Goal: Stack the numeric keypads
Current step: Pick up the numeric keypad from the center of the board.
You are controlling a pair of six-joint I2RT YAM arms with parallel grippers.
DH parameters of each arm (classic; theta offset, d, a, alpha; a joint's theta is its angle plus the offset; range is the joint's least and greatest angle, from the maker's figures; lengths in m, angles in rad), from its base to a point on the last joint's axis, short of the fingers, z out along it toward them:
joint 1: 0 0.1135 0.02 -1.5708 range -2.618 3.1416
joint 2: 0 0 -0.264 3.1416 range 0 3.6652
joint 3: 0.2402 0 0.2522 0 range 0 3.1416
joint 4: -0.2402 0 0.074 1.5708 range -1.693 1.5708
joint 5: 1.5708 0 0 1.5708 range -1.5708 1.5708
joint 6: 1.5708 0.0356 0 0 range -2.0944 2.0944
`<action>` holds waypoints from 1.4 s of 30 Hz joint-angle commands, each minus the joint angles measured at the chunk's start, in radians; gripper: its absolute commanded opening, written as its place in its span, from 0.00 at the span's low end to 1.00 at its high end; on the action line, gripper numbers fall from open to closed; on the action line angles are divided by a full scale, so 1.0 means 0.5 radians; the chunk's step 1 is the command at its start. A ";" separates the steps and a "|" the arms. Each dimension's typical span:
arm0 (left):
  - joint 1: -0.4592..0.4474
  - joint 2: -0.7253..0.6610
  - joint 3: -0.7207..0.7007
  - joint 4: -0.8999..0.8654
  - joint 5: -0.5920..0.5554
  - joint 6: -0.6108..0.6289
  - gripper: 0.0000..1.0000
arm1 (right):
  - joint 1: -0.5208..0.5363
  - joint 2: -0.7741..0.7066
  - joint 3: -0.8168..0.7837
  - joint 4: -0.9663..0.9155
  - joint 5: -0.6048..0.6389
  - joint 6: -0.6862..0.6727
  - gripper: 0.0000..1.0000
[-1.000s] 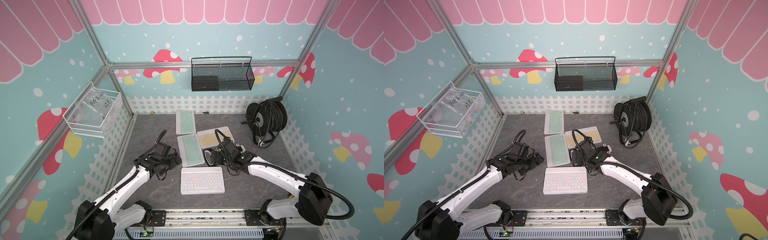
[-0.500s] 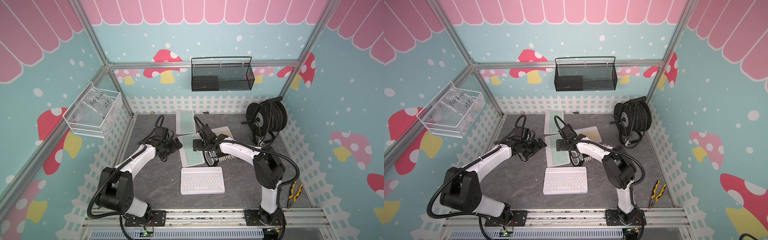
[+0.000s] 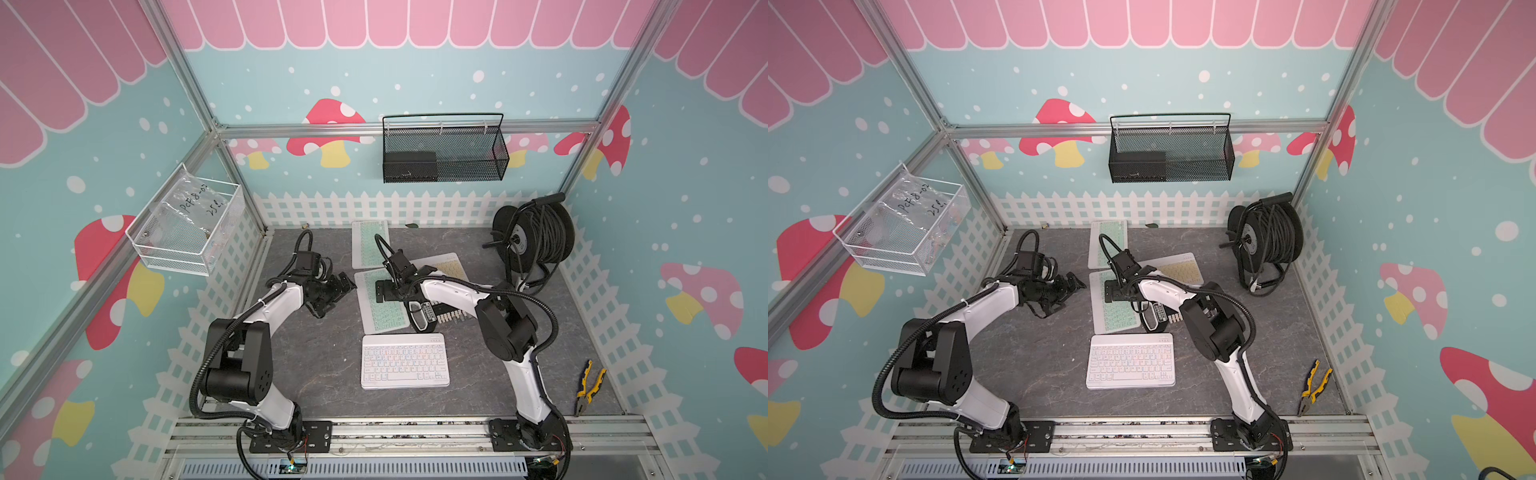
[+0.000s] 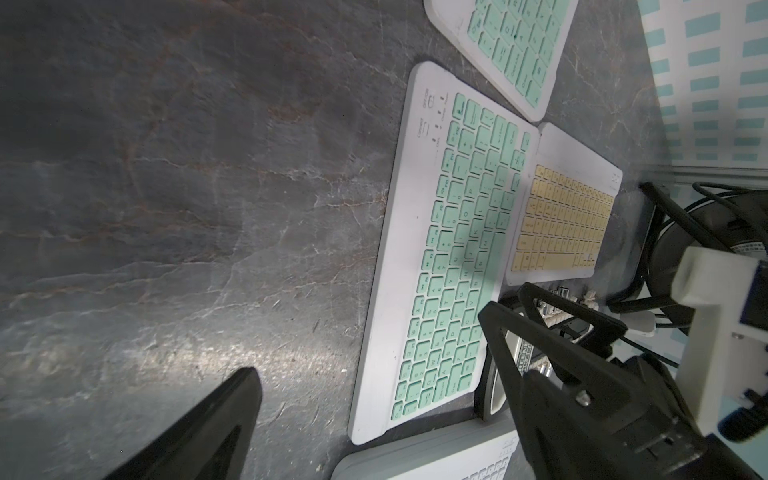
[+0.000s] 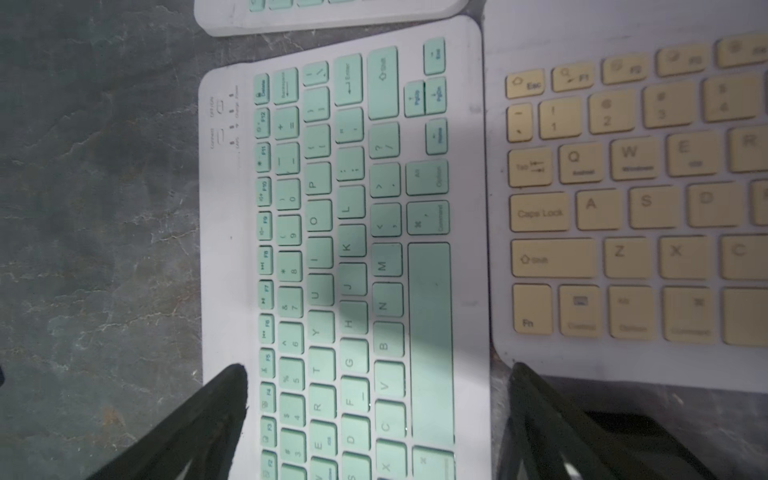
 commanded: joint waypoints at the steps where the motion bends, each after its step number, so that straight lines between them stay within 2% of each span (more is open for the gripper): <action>1: 0.028 0.043 0.070 0.045 0.075 0.065 1.00 | 0.012 0.070 0.051 -0.088 -0.008 -0.001 1.00; 9: 0.037 0.111 0.096 0.044 0.120 0.083 1.00 | 0.021 0.072 0.070 -0.258 0.134 0.047 1.00; 17: 0.040 0.133 0.100 0.044 0.137 0.077 1.00 | 0.058 0.158 0.100 -0.258 0.032 0.029 1.00; 25: 0.065 0.119 0.064 0.034 0.143 0.068 1.00 | 0.108 0.281 0.269 -0.267 -0.101 -0.039 0.99; 32: 0.160 0.100 0.021 0.032 0.151 0.053 1.00 | 0.156 0.363 0.424 -0.267 -0.210 -0.125 0.99; 42: 0.403 0.002 -0.038 -0.065 0.117 0.115 1.00 | 0.288 0.503 0.704 -0.324 -0.342 -0.340 0.99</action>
